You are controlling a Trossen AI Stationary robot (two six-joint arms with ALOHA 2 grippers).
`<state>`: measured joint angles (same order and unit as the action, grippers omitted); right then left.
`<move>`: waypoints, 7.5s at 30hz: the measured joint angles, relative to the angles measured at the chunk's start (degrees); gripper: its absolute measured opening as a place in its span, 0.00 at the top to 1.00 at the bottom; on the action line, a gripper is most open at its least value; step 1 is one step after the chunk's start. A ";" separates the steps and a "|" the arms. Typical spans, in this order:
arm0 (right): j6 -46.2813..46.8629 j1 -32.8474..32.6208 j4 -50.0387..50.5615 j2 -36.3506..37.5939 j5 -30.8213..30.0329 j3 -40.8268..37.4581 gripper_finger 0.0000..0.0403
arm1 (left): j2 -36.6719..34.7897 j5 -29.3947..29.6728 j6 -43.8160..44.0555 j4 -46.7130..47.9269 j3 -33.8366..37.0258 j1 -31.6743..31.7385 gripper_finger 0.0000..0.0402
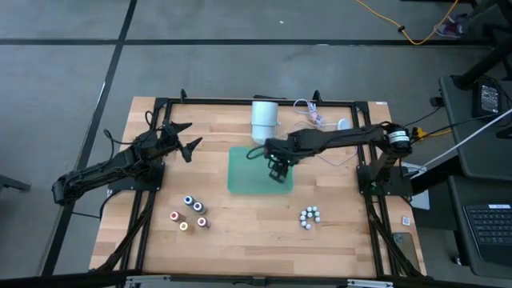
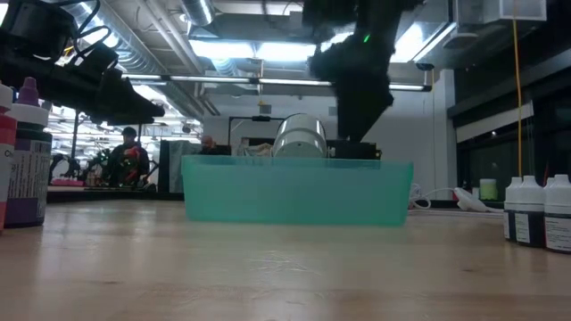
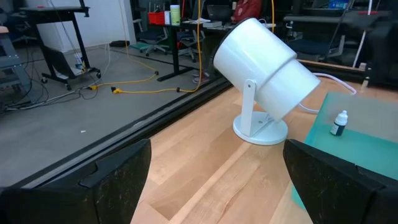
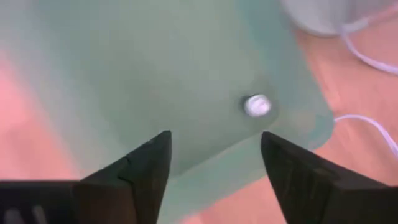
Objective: Pick & Place food coloring
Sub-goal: Put the bottom right small red food coloring bottle into the green bin
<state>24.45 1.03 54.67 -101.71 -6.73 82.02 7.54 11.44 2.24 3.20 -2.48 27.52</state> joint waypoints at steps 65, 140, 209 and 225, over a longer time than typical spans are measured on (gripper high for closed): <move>18.87 -40.32 -9.49 6.08 4.21 -14.88 0.58 | 0.00 0.00 0.00 0.00 -0.01 0.00 0.10; 21.69 -37.42 -16.47 3.50 4.02 -23.47 0.67 | 0.01 0.00 0.00 0.00 -0.01 0.00 0.10; 7.19 -11.61 4.48 2.61 -1.36 -0.17 0.84 | 0.00 0.00 0.00 0.00 -0.02 0.00 0.10; 18.91 -2.15 0.74 -7.44 -3.37 1.62 0.82 | 0.01 0.00 0.00 0.00 0.00 0.01 0.10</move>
<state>43.36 -1.12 55.41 -109.15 -10.10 83.64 7.55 11.44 2.24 3.20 -2.48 27.53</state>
